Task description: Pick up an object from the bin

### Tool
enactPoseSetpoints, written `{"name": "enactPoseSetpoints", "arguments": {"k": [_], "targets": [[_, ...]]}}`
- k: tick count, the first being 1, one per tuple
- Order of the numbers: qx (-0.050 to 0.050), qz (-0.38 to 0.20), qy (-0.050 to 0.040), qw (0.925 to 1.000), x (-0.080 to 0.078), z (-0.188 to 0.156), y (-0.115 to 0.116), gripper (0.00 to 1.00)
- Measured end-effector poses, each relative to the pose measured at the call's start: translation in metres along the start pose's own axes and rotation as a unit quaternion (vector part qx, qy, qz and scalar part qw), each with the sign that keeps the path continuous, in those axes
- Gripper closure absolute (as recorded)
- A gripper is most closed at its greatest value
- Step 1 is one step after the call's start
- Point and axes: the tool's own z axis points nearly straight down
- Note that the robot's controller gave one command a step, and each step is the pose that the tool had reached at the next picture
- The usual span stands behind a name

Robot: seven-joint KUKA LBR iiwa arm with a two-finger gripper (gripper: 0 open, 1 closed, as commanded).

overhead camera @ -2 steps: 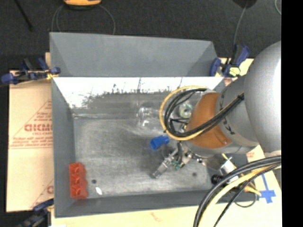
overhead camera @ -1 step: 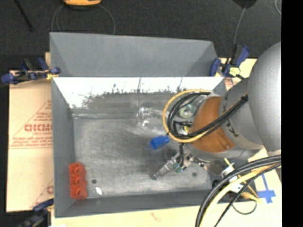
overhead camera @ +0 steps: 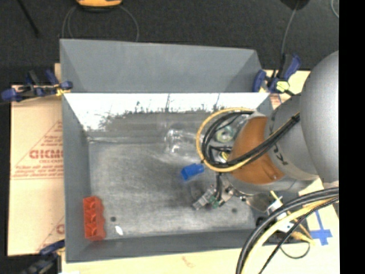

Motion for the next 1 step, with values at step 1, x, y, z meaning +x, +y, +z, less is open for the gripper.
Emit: {"name": "enactPoseSetpoints", "arguments": {"k": [1], "targets": [[0.003, -0.005, 0.0027, 1.0000, -0.0014, -0.0040, 0.0011, 1.00]]}}
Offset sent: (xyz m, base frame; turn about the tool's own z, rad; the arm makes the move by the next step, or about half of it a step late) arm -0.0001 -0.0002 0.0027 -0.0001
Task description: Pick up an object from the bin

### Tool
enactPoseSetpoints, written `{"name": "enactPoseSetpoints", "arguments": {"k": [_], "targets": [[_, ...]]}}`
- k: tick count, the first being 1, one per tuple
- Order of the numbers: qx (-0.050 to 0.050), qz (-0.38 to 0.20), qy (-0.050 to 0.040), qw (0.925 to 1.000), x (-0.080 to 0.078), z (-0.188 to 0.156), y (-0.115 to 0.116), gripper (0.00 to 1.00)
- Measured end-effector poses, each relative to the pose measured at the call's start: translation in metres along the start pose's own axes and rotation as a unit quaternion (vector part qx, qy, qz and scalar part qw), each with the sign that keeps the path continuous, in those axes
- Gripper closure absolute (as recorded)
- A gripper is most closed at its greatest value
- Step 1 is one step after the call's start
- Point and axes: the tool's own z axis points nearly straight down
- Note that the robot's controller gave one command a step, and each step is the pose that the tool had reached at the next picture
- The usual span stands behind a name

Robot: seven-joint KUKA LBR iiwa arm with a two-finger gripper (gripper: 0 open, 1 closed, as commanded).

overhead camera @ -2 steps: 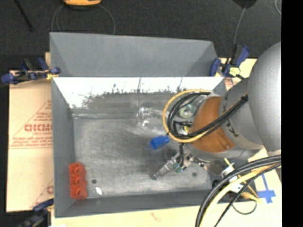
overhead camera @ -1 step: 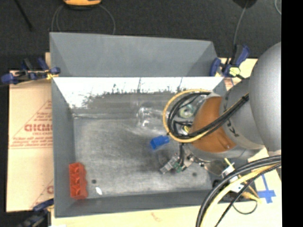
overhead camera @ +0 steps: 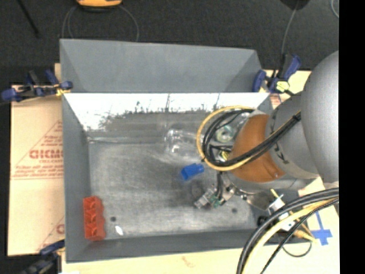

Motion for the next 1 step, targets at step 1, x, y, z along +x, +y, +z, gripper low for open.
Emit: {"name": "enactPoseSetpoints", "arguments": {"k": [1], "targets": [[-0.001, -0.003, -0.0004, 1.0000, -0.0021, -0.0742, 0.0016, 1.00]]}}
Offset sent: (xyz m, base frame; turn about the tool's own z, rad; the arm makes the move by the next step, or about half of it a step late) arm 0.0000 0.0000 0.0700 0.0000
